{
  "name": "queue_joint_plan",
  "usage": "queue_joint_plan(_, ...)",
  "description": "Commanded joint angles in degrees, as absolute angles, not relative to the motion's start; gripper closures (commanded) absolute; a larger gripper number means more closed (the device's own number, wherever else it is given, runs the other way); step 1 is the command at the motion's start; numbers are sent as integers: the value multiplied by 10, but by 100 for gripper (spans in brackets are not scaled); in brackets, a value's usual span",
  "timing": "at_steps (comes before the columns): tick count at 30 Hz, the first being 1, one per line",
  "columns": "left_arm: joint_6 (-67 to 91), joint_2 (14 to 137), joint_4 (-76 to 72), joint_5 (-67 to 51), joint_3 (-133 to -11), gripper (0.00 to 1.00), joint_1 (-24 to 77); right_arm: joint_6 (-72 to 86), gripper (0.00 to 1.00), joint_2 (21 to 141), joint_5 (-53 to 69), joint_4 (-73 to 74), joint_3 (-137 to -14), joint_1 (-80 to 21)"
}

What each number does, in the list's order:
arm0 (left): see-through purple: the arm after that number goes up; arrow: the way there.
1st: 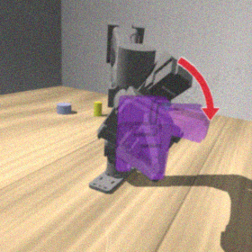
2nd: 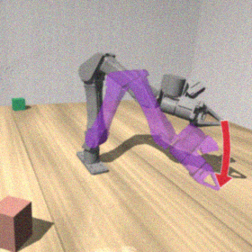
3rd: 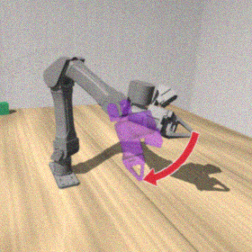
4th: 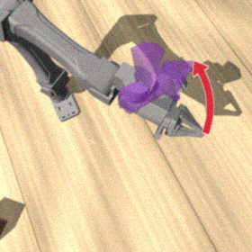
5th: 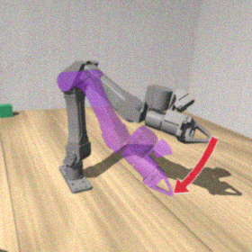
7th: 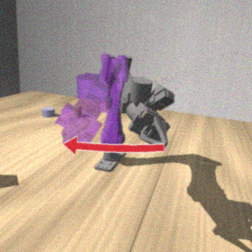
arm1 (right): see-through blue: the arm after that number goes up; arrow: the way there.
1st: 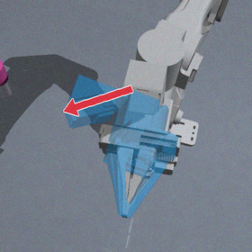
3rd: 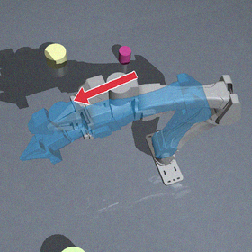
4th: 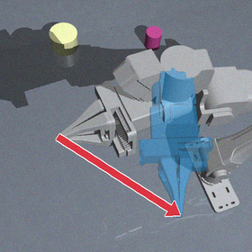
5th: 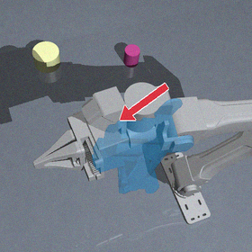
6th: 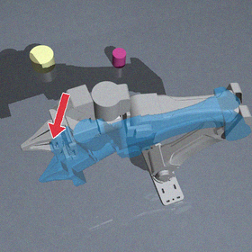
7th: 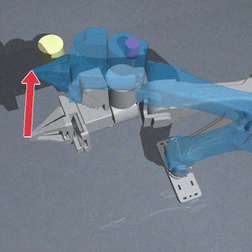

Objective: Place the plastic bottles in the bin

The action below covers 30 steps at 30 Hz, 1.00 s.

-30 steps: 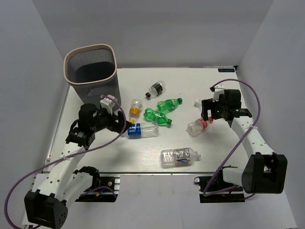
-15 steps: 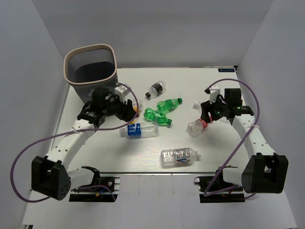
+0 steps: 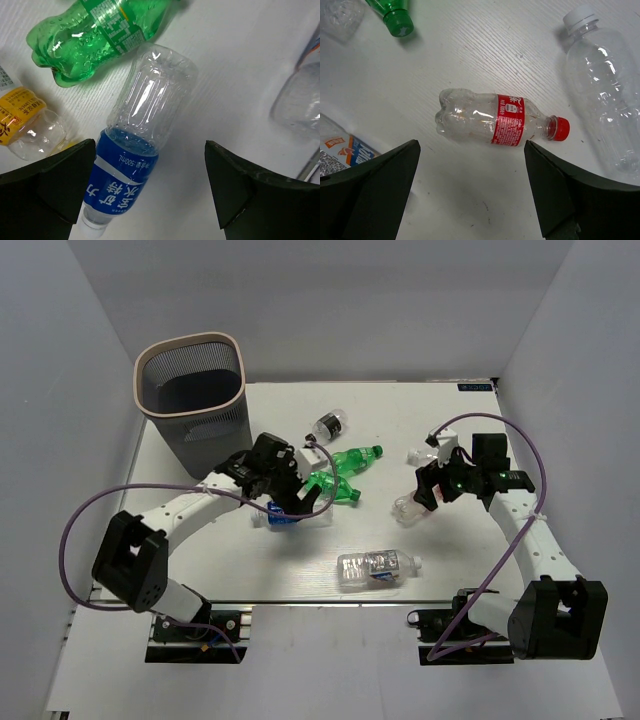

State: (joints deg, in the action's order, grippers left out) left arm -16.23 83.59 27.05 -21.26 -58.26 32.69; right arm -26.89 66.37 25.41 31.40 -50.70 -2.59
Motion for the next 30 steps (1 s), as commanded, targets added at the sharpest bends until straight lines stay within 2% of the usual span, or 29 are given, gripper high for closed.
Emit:
queue_joint_plan(1, -206, 849, 263, -125, -594, 0, 354, -279, 10, 664, 279, 322, -512, -24)
queue_joint_plan(9, -230, 902, 233, -15, -554, 0, 410, -280, 10, 663, 290, 328, -509, -24)
queue_joint_plan(14, -230, 913, 216, -20, -526, 10, 428, -282, 10, 662, 301, 326, -504, -24)
queue_joint_plan(17, -215, 913, 216, -25, -519, 24, 439, -289, 10, 666, 307, 330, -507, -23)
queue_joint_plan(18, -210, 904, 216, -31, -519, 38, 439, -294, 10, 667, 315, 333, -512, -24)
queue_joint_plan(21, -195, 881, 224, -42, -519, 59, 445, -309, 11, 663, 339, 344, -516, -22)
queue_joint_plan(22, -184, 859, 234, -42, -533, 68, 451, -321, 14, 657, 344, 345, -514, -23)
queue_joint_plan(25, -158, 817, 250, -55, -563, 84, 456, -349, 23, 643, 396, 363, -502, -23)
queue_joint_plan(26, -151, 787, 257, -66, -573, 88, 456, -375, 34, 640, 409, 369, -498, -25)
queue_joint_plan(28, -137, 760, 263, -74, -604, 96, 456, -401, 48, 629, 449, 389, -490, -23)
queue_joint_plan(29, -131, 751, 270, -74, -630, 96, 456, -417, 59, 629, 460, 394, -487, -24)
queue_joint_plan(30, -126, 736, 270, -74, -643, 96, 456, -423, 62, 623, 484, 403, -481, -24)
